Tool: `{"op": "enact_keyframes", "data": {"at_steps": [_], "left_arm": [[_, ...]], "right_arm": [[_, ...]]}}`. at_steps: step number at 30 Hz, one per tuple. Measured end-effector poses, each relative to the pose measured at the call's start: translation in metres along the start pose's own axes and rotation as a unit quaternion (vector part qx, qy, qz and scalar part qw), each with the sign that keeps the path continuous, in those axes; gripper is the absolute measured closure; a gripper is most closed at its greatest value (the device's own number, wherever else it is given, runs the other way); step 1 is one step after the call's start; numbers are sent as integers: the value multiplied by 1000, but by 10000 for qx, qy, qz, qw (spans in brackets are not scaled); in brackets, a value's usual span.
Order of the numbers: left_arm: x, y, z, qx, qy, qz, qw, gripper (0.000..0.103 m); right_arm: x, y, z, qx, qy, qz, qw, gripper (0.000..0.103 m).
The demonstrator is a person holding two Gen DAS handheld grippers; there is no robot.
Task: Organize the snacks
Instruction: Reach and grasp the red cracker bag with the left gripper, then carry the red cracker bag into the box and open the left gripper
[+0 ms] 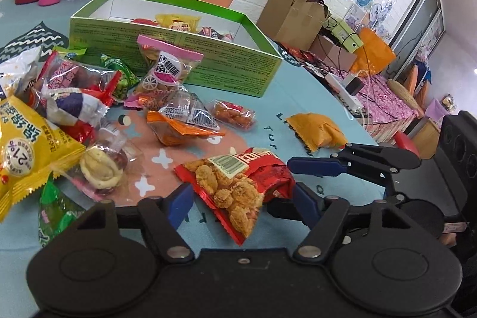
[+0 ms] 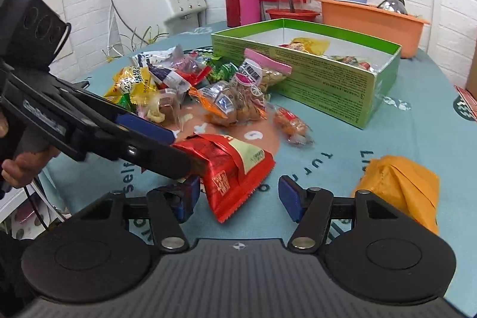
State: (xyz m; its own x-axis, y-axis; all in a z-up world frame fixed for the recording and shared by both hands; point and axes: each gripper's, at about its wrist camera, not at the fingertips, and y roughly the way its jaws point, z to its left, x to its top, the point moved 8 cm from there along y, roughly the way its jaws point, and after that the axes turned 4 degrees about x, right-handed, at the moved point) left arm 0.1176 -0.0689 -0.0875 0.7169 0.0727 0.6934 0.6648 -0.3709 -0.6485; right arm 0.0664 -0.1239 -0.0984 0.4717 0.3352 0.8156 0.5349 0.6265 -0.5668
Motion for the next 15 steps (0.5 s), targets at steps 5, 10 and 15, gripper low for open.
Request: {"op": "enact_keyframes", "data": {"at_steps": [5,10,15], "left_arm": [[-4,12,0,108,173,81,9998,73],[2,5,-8,-43,161,-41,9999,73],[25,-14,-21,-120,420,-421,9982,74]], "right_arm": [[0,11,0,-37,-24,25,10000,51],[8,-3,3,-250,-216,-163,9993,56],[28,-25,3,-411,-380,-493,9972,56]]}}
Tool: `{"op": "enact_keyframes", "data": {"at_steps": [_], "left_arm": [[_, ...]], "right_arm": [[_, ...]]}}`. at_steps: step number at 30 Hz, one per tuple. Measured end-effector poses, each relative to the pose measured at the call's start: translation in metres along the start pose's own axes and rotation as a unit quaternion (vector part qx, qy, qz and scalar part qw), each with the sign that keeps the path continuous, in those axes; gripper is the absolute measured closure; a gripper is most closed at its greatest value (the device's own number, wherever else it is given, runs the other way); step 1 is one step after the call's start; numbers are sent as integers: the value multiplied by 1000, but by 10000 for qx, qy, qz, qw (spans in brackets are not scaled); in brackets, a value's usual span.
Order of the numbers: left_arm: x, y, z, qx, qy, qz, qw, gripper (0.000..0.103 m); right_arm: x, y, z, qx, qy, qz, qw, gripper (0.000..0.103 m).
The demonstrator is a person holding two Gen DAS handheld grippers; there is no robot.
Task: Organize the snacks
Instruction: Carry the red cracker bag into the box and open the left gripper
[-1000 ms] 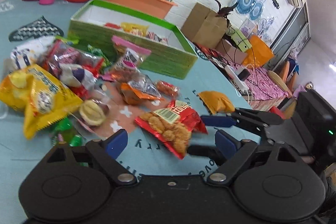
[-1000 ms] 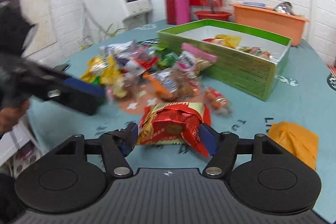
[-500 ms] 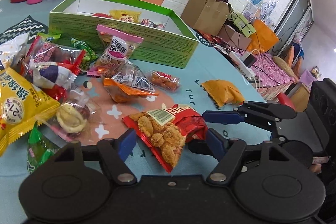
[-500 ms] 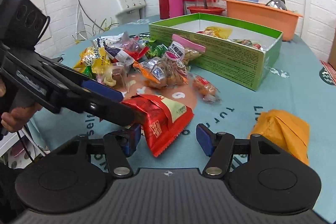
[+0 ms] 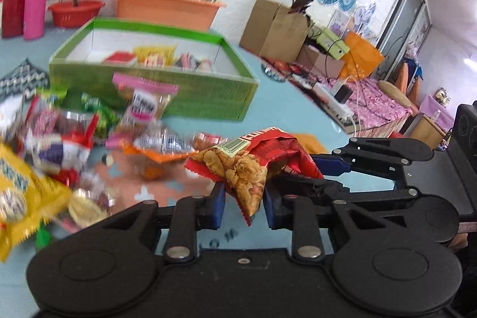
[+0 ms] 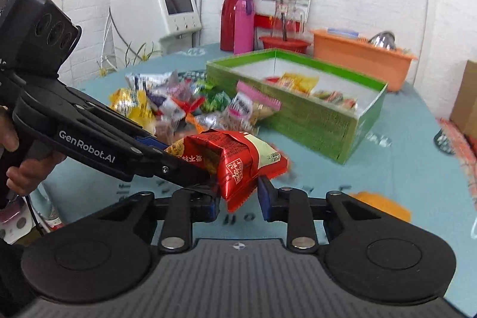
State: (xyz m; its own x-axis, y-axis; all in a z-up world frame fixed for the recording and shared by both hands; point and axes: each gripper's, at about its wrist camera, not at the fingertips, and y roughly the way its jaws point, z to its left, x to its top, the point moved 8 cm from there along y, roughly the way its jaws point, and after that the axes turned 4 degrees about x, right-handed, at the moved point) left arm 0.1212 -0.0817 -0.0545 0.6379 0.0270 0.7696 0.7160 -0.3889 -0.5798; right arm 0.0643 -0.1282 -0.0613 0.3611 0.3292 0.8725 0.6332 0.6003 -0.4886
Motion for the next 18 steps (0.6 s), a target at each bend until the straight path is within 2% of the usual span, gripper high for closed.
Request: {"op": "enact_keyframes", "data": {"at_steps": [9,13,18], "left_arm": [[78,5,-11,87,446,-615,9971,74],[110,24,-4,50,362,-708,9968,72],[133,53,9,111,275,-657,9974,72]], "right_arm": [[58,-4,-33,-485,-248,-672,9963,56],[80,6,-57,-621,-125,-855,9943,56],[95,30,-89,-755,22,-894,9931,56]]}}
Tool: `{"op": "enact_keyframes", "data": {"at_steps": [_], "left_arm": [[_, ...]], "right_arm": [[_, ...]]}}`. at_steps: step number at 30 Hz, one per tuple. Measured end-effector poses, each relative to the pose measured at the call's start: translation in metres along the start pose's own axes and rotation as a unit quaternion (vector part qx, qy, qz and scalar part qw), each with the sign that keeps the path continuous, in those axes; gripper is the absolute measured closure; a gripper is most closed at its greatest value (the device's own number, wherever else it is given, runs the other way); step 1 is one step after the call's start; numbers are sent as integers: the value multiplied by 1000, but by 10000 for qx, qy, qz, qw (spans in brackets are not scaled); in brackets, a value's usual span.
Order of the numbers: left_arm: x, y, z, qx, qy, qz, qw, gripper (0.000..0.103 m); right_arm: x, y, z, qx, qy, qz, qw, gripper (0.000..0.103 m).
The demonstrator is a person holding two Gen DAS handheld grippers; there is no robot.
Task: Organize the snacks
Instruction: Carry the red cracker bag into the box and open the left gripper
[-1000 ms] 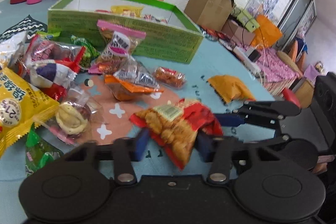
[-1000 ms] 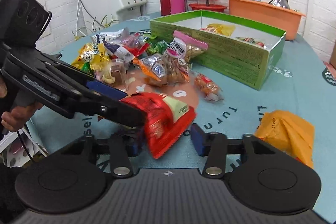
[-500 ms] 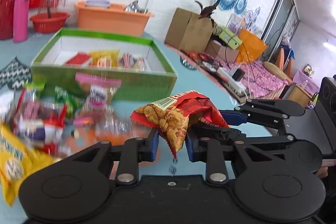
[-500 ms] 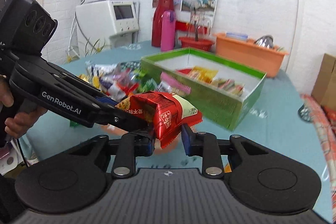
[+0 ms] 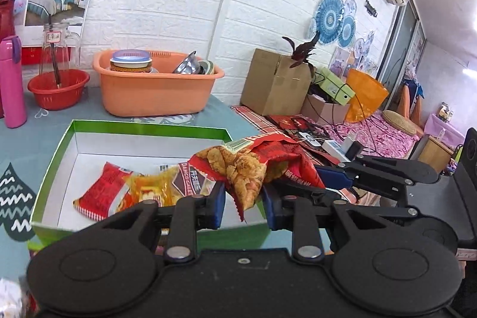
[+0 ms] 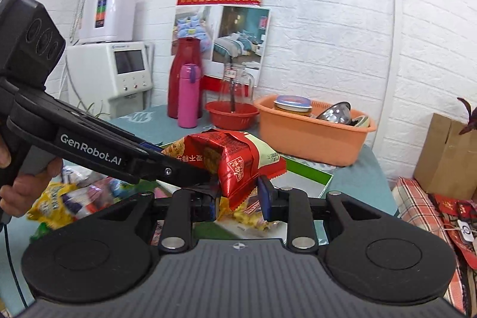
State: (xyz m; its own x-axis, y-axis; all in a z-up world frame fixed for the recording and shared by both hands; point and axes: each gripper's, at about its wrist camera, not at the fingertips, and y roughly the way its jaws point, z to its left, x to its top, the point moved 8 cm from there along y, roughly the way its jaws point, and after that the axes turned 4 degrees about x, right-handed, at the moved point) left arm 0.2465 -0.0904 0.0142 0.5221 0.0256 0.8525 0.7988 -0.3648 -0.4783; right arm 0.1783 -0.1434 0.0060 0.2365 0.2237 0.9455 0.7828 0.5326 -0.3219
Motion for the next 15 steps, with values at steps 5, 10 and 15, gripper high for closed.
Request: {"op": "enact_keyframes", "data": {"at_steps": [5,10,15], "left_arm": [[5,28,15,57,-93,153,9998,71],[0,52,27,216,-136,327,9991,55],[-11,56,43,428,-331,246,9982,0]], "right_arm": [[-6,26,-18,-18,256,70,9996,56],[-18,47,-28,4,414,157,9990,56],[-39,64,-33,-309,236,487,9981,1]]}}
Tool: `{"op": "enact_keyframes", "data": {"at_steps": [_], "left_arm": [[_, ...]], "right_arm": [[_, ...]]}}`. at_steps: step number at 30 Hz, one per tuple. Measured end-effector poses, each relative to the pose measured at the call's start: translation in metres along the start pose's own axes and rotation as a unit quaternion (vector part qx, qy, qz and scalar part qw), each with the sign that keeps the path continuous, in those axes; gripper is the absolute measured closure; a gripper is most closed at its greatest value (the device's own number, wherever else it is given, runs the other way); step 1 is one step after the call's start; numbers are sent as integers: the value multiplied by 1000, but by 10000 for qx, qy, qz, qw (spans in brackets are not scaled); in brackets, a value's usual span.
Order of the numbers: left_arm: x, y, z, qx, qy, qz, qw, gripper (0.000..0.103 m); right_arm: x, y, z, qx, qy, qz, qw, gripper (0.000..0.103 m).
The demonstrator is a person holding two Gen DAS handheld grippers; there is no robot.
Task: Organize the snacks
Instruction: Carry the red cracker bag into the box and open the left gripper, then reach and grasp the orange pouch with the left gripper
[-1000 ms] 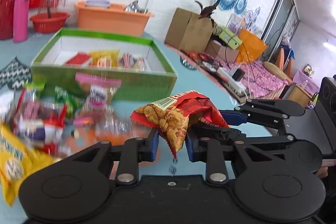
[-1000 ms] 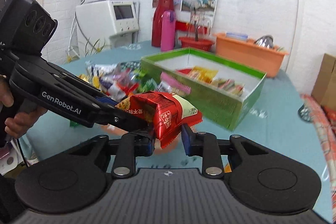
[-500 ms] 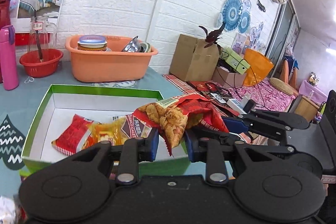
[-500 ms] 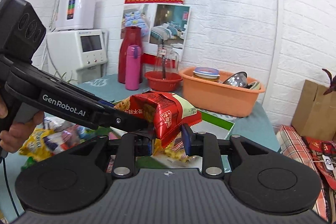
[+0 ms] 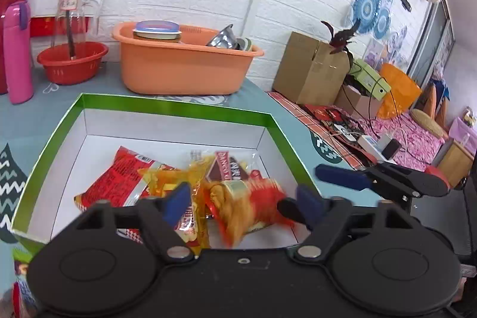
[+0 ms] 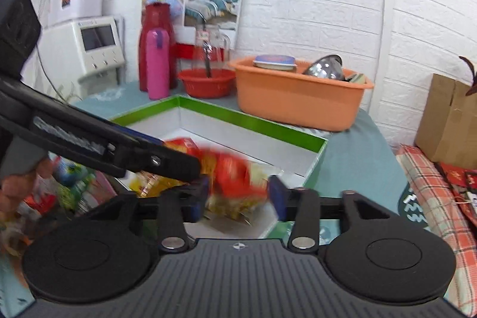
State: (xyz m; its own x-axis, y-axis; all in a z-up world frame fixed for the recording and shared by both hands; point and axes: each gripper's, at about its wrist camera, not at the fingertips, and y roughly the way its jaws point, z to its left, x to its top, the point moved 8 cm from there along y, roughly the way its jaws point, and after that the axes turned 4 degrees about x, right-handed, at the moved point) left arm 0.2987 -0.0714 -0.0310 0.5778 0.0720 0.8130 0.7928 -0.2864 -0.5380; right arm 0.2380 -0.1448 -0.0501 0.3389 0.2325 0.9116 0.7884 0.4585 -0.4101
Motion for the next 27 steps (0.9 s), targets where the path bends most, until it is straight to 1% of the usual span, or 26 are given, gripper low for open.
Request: {"op": "enact_keyframes", "data": {"at_steps": [2,4,6,10,14,16,18,21,24,27], "left_arm": [[-1,-2,3,47,-43,4,10000,0],[-1,-8,3,93,-60,47,9999,0],[2,-20,0,40,-63,-6,10000,0],[5,-54,-10,9,-25,-207,9998,0],[-5,-86,-25,-78,32,-284,9996,0],[-15,-99,-30,-110,34,-316,9994,0],[-27,-109,-34,-218,-12,-317,9993,0],[-49,-119,-38,-391,-126,-244,9989,0],[-75,-124,-36,-376,-221,-117,9990,0],[-99,-128,-31,-336,-357,110,9987,0]], "right_arm": [[-3,-2,-2,-48,28,-76,10000,0],[-4,-4,-4,-18,135,-34,9999,0],[0,-12,-5,-28,211,-64,9998,0],[13,-46,-4,74,323,-391,9987,0],[12,-82,-7,117,389,-477,9980,0],[3,-97,-11,193,487,-417,9978,0],[-13,-107,-17,232,670,-208,9973,0],[-47,-115,-25,156,888,160,9958,0],[-80,-117,-32,112,1216,417,9916,0],[-102,-116,-28,267,1483,581,9869,0]]}}
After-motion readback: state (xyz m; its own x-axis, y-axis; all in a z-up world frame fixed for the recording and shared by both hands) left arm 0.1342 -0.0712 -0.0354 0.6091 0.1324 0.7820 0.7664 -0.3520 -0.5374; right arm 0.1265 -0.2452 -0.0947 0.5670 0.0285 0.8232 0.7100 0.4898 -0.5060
